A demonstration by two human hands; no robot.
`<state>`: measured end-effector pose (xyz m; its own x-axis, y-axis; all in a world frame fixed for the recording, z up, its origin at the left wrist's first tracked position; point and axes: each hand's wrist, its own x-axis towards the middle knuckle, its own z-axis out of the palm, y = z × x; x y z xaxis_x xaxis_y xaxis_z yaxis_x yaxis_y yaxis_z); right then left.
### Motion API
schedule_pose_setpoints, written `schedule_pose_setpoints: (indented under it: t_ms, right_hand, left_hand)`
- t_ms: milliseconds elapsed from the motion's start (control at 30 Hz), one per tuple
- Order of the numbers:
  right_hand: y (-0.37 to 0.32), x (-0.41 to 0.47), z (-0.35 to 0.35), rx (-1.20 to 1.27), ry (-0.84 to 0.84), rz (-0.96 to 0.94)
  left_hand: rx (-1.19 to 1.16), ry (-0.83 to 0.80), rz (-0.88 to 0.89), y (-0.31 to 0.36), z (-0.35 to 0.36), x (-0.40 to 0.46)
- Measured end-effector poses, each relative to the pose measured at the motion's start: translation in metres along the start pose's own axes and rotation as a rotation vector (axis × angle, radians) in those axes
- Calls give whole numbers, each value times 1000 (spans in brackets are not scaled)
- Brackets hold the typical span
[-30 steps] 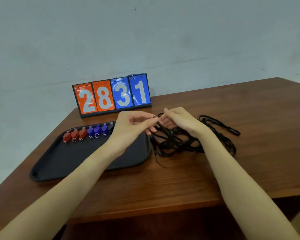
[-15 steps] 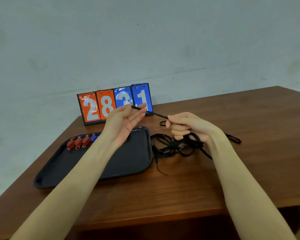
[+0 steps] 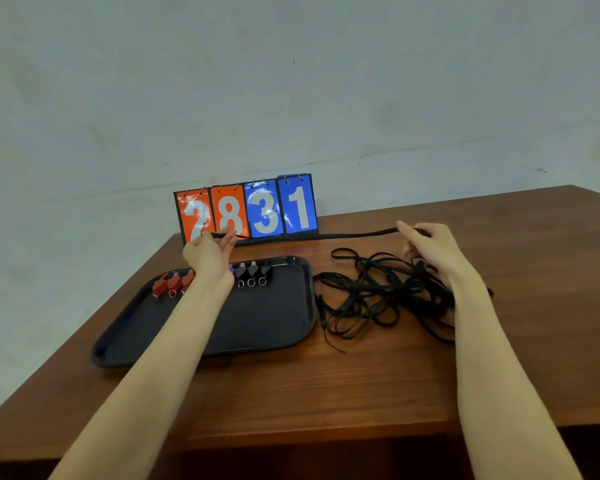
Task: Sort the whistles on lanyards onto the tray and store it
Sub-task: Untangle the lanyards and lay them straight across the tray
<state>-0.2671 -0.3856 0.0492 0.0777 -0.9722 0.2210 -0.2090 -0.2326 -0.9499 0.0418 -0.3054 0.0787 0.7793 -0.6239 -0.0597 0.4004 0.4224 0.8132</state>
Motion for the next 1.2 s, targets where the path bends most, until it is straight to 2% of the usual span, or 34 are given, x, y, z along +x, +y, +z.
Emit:
schedule_pose_setpoints:
  t_ms: [100,167,233,333,400,533,667,733,833,933,1067,1200]
  right_hand:
    - [1,0,-5,177,13,42]
    - [-1,-2,-5,195,13,48]
    - [-2,-2,4,53,10,15]
    - [-7,-4,32,-297,-61,-96]
    - [-13,-13,56,-344,-155,-212]
    - [-25,-30,105,-215,-483,-380]
    - [-30,-40,134,-158,-625,-361]
    - [-34,-42,131,-78,-675,-322]
    - [-33,-40,114,167,-722,-195]
    - [-29,-36,96,337,-655,-65]
    - [-22,-29,93,280,-592,-22]
    - [-20,-31,104,46,-550,-40]
  left_hand:
    - [62,5,51,-2,-7,7]
    - [97,-29,39,-2,-11,8]
    - [120,-74,16,1,-15,7]
    - [130,-164,-22,5,-19,-1]
    - [142,-295,-48,10,-18,-10]
    - [90,-640,-133,22,-7,-35]
    - [65,-747,-164,33,0,-49]
    - [2,-688,-169,40,-2,-44]
    - [-83,-453,-111,48,-16,-23]
    - [-49,-225,-48,50,-40,-3]
    - [-1,-133,1,52,-75,16]
    - [138,-71,126,58,-110,32]
